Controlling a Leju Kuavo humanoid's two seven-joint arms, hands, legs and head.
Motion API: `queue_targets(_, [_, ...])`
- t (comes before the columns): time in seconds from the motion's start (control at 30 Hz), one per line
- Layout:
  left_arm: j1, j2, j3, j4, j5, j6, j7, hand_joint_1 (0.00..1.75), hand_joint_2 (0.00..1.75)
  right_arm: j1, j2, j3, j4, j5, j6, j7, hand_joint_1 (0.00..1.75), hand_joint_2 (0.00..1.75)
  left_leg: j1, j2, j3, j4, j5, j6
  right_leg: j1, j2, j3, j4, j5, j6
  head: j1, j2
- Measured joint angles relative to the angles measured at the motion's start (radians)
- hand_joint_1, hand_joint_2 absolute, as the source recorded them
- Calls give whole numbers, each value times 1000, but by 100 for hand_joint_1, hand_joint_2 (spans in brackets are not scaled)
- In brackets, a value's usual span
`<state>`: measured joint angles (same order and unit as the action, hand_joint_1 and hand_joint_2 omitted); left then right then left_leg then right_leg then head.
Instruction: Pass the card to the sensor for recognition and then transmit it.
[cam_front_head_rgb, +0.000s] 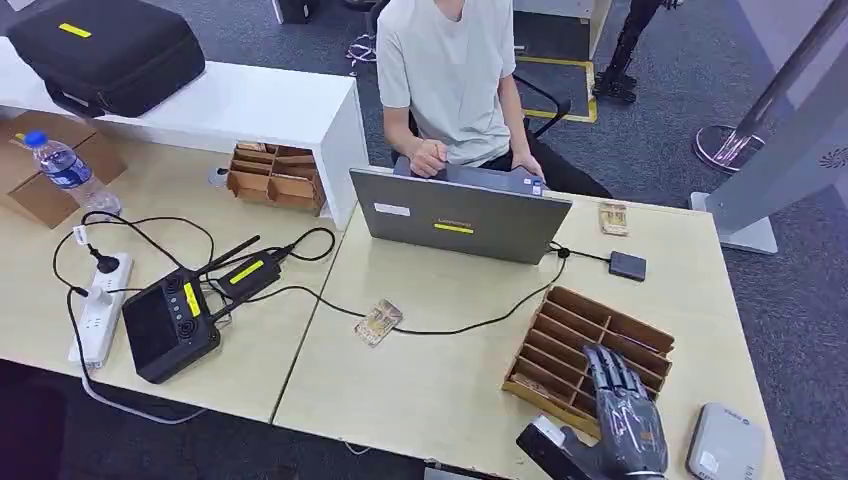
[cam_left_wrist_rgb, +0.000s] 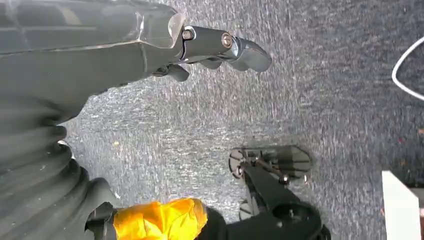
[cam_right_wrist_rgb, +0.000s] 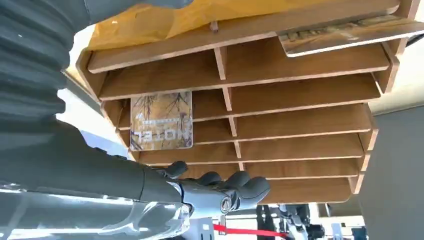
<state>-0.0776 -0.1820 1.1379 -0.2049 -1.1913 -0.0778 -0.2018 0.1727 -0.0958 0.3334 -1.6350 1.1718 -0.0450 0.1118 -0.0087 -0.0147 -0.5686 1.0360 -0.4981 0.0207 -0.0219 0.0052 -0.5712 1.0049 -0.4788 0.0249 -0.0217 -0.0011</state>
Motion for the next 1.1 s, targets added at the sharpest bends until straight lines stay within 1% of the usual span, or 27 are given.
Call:
queue_targets(0.13, [0, -10, 0, 0, 0, -2, 0, 0, 175, 3, 1, 7, -18, 4, -2, -20, 0, 175, 0, 0, 0, 0, 0, 0, 0, 0, 0, 0, 0, 0, 0, 0])
queue_targets(0.3, [-1, -10, 0, 0, -2, -2, 0, 0, 175, 3, 26, 51, -28, 15, -14, -34, 0, 175, 0, 0, 0, 0, 0, 0, 0, 0, 0, 0, 0, 0, 0, 0])
queue_targets(0.57, [-3, -26, 0, 0, -7, -3, 0, 0, 175, -16, 30, 89, -24, 6, -27, -49, 0, 175, 0, 0, 0, 0, 0, 0, 0, 0, 0, 0, 0, 0, 0, 0])
queue_targets(1.1, [-8, -37, 0, 0, -14, -5, 0, 0, 175, -27, 30, 104, -10, -8, -27, -49, 0, 175, 0, 0, 0, 0, 0, 0, 0, 0, 0, 0, 0, 0, 0, 0])
